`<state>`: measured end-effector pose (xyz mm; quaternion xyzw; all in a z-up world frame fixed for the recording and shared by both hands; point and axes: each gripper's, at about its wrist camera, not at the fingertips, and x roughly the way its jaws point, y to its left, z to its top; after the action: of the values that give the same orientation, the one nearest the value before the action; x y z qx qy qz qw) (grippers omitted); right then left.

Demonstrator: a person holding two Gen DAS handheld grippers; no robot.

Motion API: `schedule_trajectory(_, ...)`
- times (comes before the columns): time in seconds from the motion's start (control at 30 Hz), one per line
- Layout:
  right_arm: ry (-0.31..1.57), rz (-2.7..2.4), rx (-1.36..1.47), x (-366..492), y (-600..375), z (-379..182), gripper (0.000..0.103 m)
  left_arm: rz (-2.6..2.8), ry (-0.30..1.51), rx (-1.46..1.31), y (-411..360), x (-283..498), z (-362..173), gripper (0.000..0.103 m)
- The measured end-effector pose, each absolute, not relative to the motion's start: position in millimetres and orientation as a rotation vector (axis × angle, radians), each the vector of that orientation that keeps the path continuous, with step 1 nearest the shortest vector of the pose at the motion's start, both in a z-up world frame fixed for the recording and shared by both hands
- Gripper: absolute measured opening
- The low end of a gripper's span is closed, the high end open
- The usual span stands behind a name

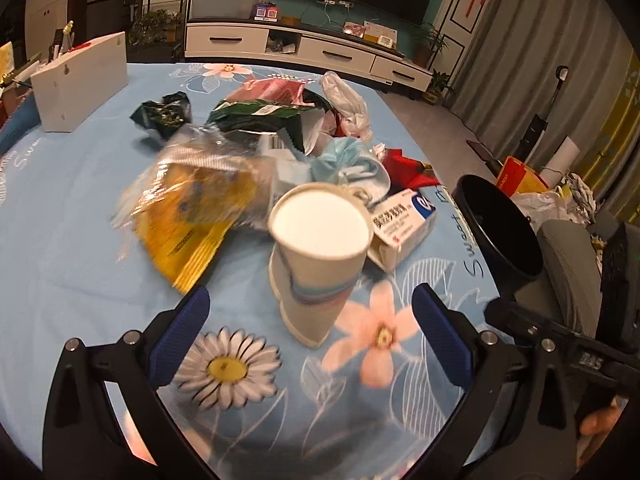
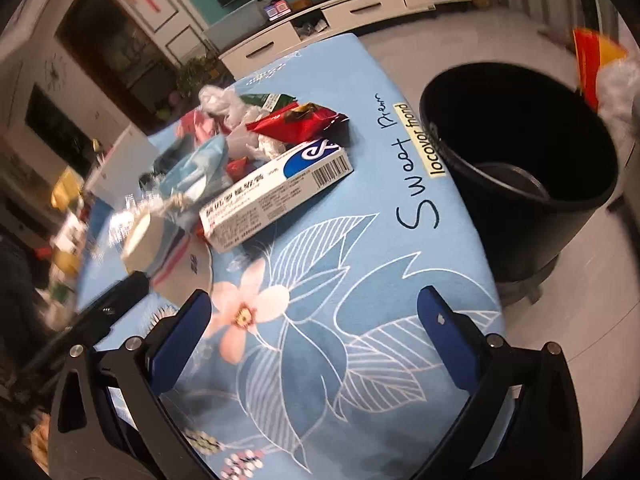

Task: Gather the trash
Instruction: 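Grasp the white paper cup with the left gripper while the right gripper grasps the white medicine box, then carry the cup and box over the black bin and open both grippers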

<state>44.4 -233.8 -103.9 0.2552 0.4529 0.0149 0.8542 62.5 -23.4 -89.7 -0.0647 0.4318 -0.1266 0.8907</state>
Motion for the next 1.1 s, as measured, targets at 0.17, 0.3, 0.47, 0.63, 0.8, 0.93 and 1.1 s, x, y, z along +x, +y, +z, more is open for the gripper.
schedule_trajectory(0.17,0.969,0.143,0.739,65,-243,-116,0.1,-0.255,0.91,-0.123,-32,80,-102,0.051)
schedule_trajectory(0.3,0.985,0.21,0.832,87,-235,-123,0.1,-0.276,0.907,-0.102,-31,81,-105,0.036)
schedule_trajectory(0.47,0.983,0.214,0.911,110,-228,-126,0.095,-0.291,0.875,-0.089,-18,69,-94,0.036)
schedule_trajectory(0.63,1.007,0.153,1.029,126,-223,-135,0.086,-0.292,0.846,-0.123,1,62,-82,0.036)
schedule_trajectory(0.8,1.006,0.099,1.116,127,-219,-141,0.056,-0.301,0.82,-0.135,10,57,-74,0.036)
schedule_trajectory(0.93,0.971,0.068,1.111,117,-224,-135,0.031,-0.31,0.805,-0.138,13,51,-68,0.036)
schedule_trajectory(1.1,0.966,0.113,0.961,90,-225,-114,0.02,-0.329,0.786,-0.132,13,41,-56,0.036)
